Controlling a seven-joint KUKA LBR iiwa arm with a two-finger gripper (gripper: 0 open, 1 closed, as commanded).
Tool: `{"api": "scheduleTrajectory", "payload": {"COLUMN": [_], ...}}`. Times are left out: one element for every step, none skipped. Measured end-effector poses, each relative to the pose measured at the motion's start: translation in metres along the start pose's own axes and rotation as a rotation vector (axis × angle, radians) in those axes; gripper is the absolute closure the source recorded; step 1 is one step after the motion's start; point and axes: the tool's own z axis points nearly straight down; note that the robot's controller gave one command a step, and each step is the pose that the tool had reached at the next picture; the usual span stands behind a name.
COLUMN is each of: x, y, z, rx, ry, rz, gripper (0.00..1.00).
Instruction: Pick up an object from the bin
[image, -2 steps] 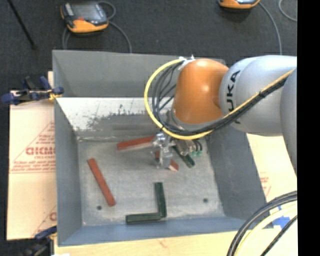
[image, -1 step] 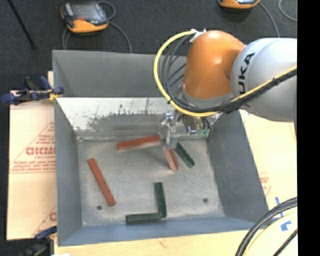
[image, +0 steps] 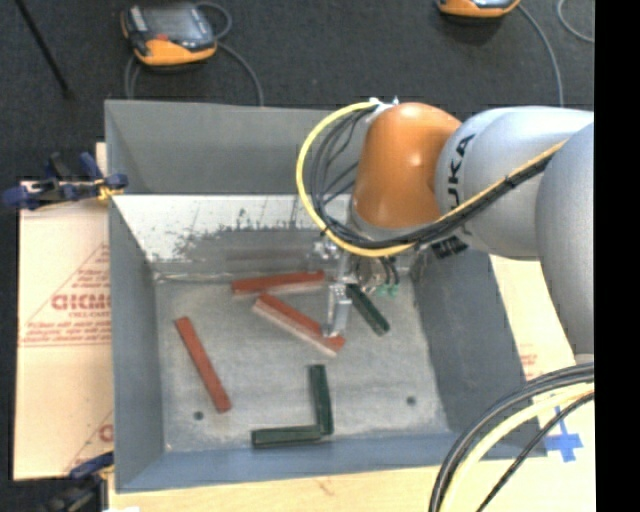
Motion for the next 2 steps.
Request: {"api": "scheduleTrajectory", "payload": {"x": [0.002,0.000], "y": [-0.001,0.000], "z": [0.005,0.045], "rx": [0.000,0.000], "ry": [0.004,-0.004], "rz": [-0.002,-0.065], "gripper": [0.00,0.00]}}
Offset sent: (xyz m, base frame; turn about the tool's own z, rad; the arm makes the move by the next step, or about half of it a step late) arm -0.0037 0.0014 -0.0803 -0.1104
